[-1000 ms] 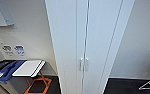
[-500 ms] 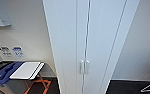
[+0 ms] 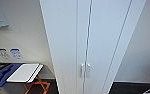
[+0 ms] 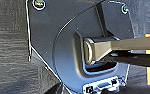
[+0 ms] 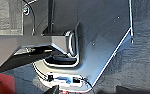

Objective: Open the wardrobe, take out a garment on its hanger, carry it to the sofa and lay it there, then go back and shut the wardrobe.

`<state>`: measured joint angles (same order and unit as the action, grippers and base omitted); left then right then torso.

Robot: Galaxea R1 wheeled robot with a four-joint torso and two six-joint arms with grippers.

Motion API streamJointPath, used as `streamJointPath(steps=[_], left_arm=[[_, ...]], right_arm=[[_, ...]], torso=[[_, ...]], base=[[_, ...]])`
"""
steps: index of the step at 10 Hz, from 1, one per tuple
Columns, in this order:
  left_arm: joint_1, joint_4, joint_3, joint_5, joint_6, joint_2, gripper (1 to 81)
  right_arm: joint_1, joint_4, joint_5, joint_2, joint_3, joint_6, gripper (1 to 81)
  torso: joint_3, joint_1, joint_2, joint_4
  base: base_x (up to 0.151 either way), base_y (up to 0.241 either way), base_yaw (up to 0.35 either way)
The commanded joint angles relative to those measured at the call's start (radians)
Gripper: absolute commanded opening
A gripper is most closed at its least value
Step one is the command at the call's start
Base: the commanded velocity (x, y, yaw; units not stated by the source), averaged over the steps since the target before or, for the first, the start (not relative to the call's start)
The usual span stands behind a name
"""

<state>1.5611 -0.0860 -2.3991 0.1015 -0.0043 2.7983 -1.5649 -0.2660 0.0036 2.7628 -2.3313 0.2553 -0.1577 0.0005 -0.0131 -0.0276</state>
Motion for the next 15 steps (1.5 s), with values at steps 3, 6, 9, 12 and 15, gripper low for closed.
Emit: streamJointPath(steps=[3,6,9,12,15], left_arm=[[-0.015,-0.008,0.005,-0.06,0.004,-0.011,81.1],[-0.016,-0.008,0.005,-0.06,0.004,-0.006,81.1],[-0.016,-0.009,0.02,-0.062,0.004,-0.015,81.1],[-0.048,-0.009,0.19,-0.059,0.004,-0.123,81.1],[-0.109,-0.009,0.403,-0.059,0.006,-0.27,81.1]], right_arm=[[0.032,-0.01,-0.059,-0.015,0.009,-0.001,81.1],[0.036,-0.012,-0.059,-0.015,0.012,-0.002,81.1],[0.051,-0.004,-0.057,-0.028,0.055,0.001,81.1],[0.122,0.001,-0.062,-0.179,0.285,0.005,81.1],[0.214,0.001,-0.076,-0.375,0.547,0.008,81.1]], torso=[[0.0,0.0,0.0,0.0],[0.0,0.0,0.0,0.0],[0.0,0.001,0.001,0.0],[0.0,0.001,0.001,0.0],[0.0,0.001,0.001,0.0]], base=[[0.109,0.0,0.0],[0.062,0.0,0.0],[0.0,0.0,0.0],[0.0,0.0,0.0],[0.0,0.0,0.0]])
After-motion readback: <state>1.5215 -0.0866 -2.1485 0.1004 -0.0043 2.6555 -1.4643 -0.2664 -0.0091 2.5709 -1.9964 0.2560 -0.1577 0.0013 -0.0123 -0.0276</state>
